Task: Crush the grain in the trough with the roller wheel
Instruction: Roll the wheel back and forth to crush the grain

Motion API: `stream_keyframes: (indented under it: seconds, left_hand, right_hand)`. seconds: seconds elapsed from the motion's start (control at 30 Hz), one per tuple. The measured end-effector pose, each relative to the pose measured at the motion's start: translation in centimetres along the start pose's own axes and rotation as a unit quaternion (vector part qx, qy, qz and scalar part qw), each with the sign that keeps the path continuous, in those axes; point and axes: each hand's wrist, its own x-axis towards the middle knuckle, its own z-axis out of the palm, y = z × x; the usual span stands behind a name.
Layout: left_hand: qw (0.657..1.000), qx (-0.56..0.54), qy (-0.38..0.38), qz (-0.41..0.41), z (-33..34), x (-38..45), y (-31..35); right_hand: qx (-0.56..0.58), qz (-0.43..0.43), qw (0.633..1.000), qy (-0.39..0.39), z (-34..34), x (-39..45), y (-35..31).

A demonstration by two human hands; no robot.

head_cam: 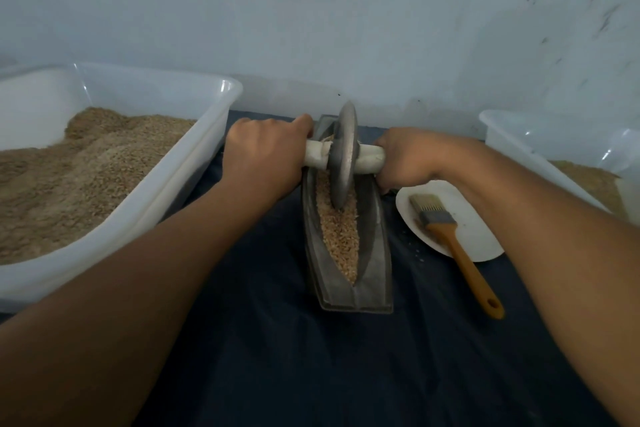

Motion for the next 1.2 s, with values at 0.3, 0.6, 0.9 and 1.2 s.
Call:
stream_keyframes:
  seconds: [0.3,0.6,0.9,1.2]
  left_hand:
    - [1.0,0.0,-0.003,-0.011,-0.7,-0.8,0.4]
    - [1.0,0.025,-0.001,0.006,-2.9,-3.1,1.0]
    - [1.0,0.014,0.005,0.006,-4.6,-5.2,1.4]
    - [1.0,0.009,0.014,0.0,-4.9,-6.1,1.5]
  right_hand:
    - [-0.008,0.006,1.0,0.029,0.5,-1.2,-0.3]
    - [-0.071,0.007,0.971,0.228,3.8,-4.1,-0.6]
    - [-0.088,0.031,0.93,0.355,6.0,-7.2,-1.2]
    - [-0.111,0.024,0.919,0.378,6.1,-8.1,-1.7]
